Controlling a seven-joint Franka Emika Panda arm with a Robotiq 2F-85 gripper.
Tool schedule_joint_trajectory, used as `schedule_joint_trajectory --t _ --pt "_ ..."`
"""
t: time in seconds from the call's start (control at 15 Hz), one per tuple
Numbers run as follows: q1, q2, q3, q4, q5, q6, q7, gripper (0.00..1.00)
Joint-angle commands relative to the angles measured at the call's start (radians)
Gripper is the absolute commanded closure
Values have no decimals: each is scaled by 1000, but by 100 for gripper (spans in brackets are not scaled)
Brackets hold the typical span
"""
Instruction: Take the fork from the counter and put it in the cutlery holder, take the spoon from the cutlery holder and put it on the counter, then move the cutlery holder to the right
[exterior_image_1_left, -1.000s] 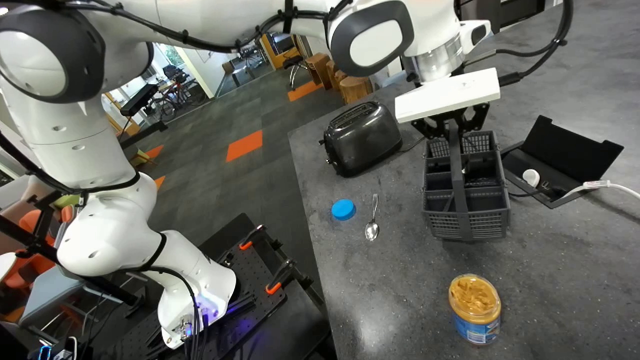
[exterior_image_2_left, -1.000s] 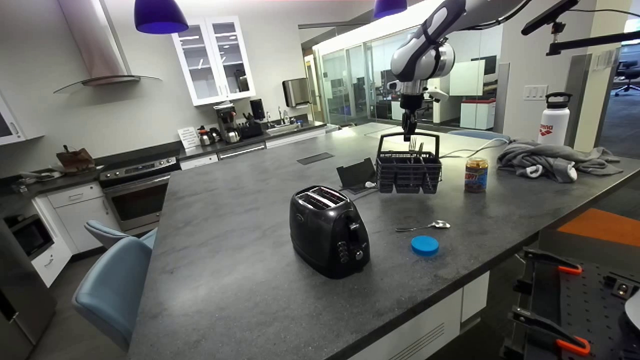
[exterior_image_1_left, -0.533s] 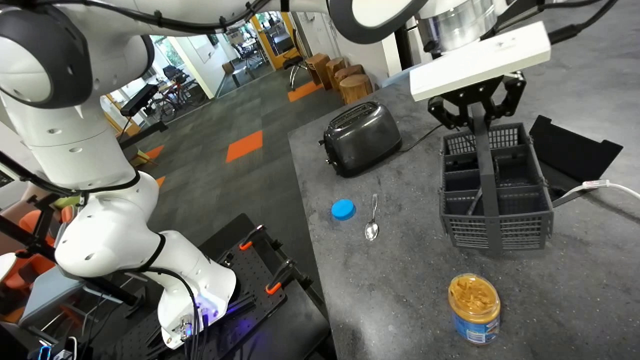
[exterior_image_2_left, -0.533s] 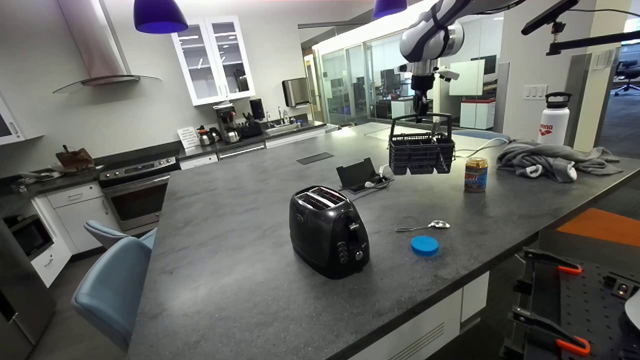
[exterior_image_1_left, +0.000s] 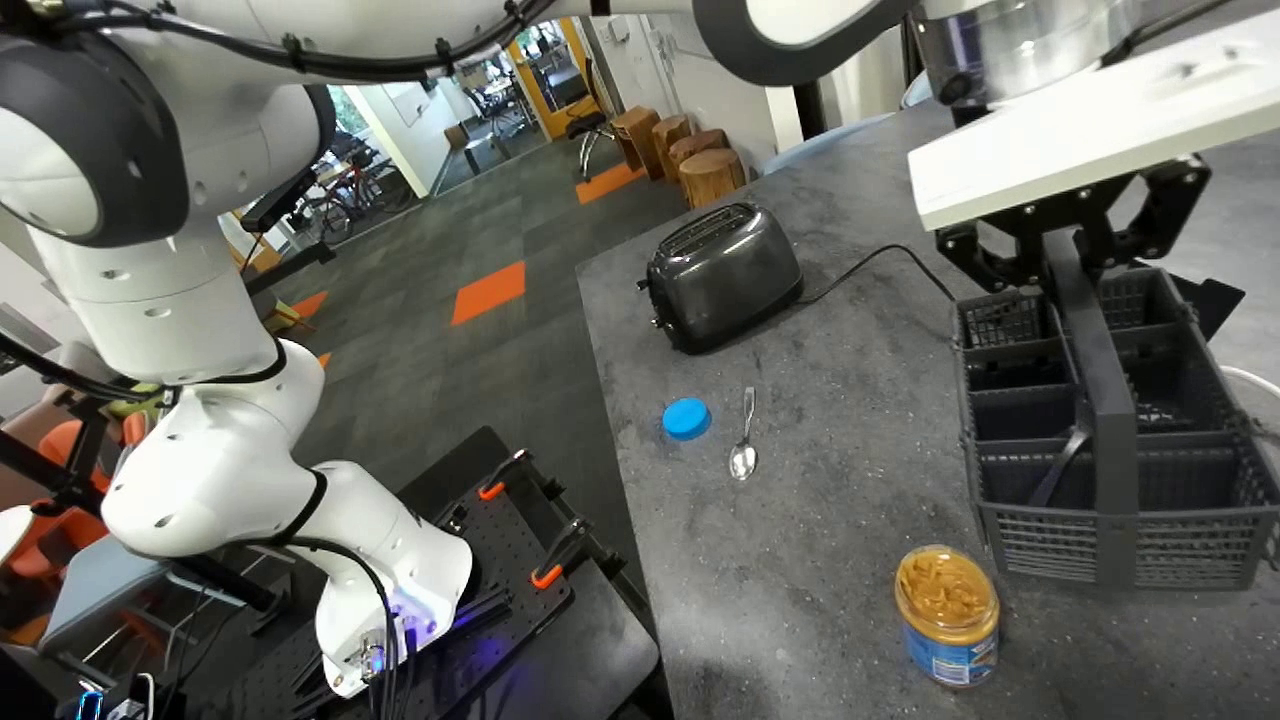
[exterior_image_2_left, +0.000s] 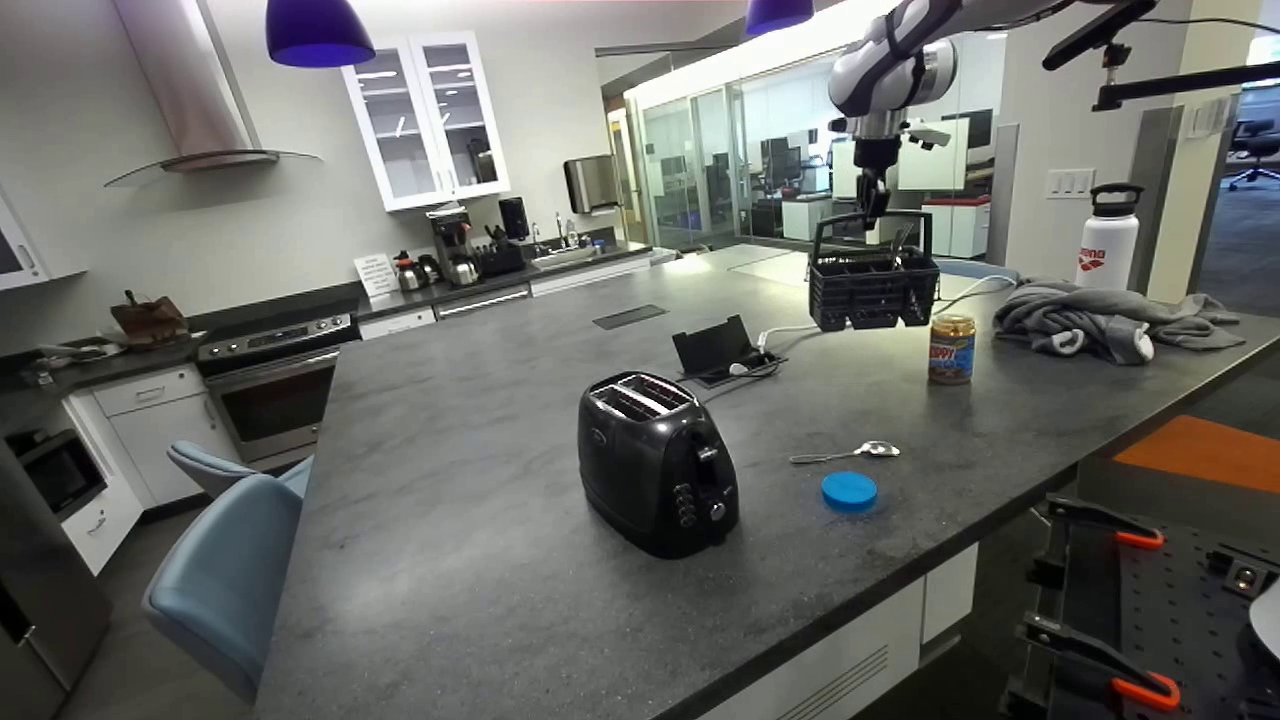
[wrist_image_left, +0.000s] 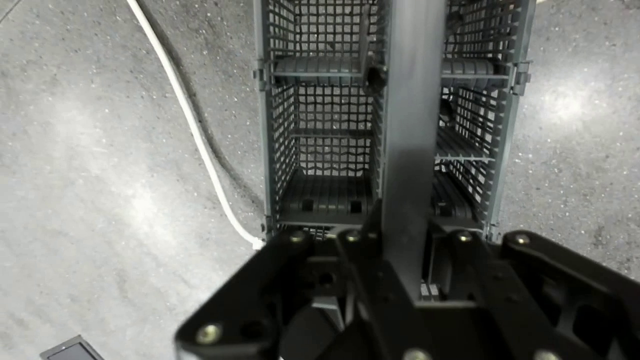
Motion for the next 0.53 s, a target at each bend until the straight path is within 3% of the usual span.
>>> schedule_joint_trajectory --t 0.0,0.47 --pt "-54 67 6 123 7 -47 -45 97" --pt "-161 216 42 297 1 -128 -86 97"
